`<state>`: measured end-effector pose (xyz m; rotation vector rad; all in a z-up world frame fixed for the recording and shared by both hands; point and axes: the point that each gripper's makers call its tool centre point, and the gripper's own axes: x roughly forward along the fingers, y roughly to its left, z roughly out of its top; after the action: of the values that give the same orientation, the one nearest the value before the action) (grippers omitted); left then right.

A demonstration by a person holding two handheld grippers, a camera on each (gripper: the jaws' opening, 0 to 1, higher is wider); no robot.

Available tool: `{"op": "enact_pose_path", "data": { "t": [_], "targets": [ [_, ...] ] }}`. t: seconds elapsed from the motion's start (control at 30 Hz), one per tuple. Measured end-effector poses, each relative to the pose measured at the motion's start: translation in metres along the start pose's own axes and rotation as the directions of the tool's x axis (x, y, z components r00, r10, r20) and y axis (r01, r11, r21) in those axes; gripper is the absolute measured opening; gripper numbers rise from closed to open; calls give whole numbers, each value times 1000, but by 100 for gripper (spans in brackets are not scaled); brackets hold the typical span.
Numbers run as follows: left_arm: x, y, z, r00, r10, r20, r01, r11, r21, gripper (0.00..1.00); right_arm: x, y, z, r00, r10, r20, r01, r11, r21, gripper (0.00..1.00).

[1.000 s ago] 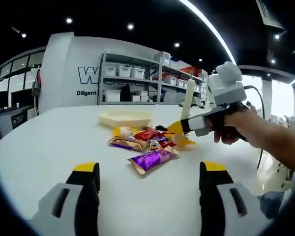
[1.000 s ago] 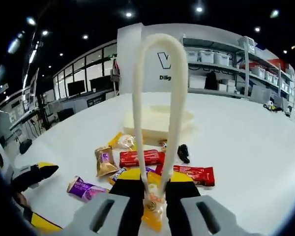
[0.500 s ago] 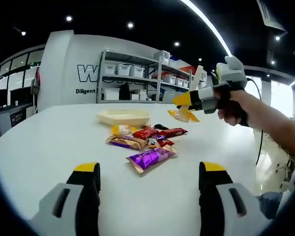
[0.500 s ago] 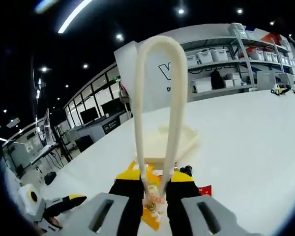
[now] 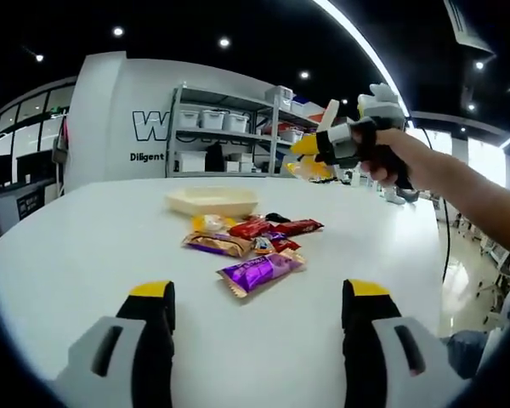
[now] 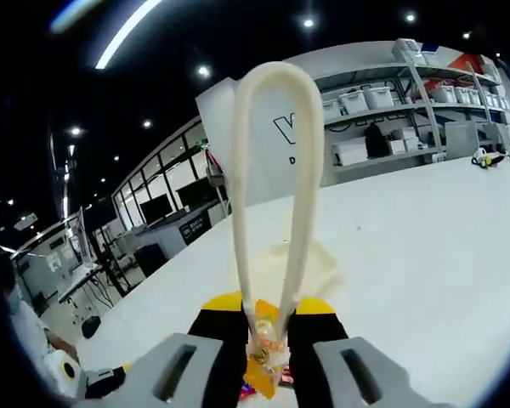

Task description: Place the target food into the container with the food tongs after gripping and lifting it, then release it inside without dropping or visibly crushing the food.

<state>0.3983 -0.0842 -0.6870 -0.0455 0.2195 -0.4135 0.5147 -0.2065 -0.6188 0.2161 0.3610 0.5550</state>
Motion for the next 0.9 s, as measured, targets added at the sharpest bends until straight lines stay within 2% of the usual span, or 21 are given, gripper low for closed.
{"op": "enact_pose_path", "data": {
  "t": [0.13, 0.23, 0.33, 0.4, 0.47, 0.6, 0.7, 0.77, 0.9],
  "targets": [
    [0, -1, 0, 1000, -2, -2, 2, 1000, 1, 79, -2, -3, 11, 1000, 4, 9, -4, 1000, -5, 11],
    [-1, -1, -1, 1000, -3, -5, 3, 1000, 3, 79, 6, -11, 32, 1000, 16, 20, -16, 1000, 22, 11],
    [-1, -1, -1, 1000, -3, -5, 3, 1000, 3, 79, 7, -12, 34, 1000, 16, 21, -16, 1000, 25, 11],
    [-1, -1, -1, 1000, -3, -6, 3, 1000, 3, 79, 12, -13, 42, 1000, 18, 21, -18, 999, 28, 11],
    [-1, -1, -2, 1000, -2, -7, 2, 1000, 7, 79, 24, -12, 50, 999, 33, 13, -34, 998, 45, 11],
    [-1, -1, -2, 1000, -1, -10, 1, 1000, 5, 79, 43, -13, 54, 999, 43, -1, -43, 998, 49, 11],
    [0, -1, -3, 1000, 3, -18, -3, 1000, 12, 79, 74, -8, 60, 998, 57, -34, -57, 998, -6, 11],
    [1, 0, -4, 1000, 3, -19, -3, 1000, 7, 79, 87, -7, 67, 997, 64, -40, -65, 998, -19, 12],
    [1, -2, 0, 1000, -7, 2, 7, 1000, 28, 78, 102, -5, 68, 996, 70, -57, -72, 997, -37, 12]
  ]
}}
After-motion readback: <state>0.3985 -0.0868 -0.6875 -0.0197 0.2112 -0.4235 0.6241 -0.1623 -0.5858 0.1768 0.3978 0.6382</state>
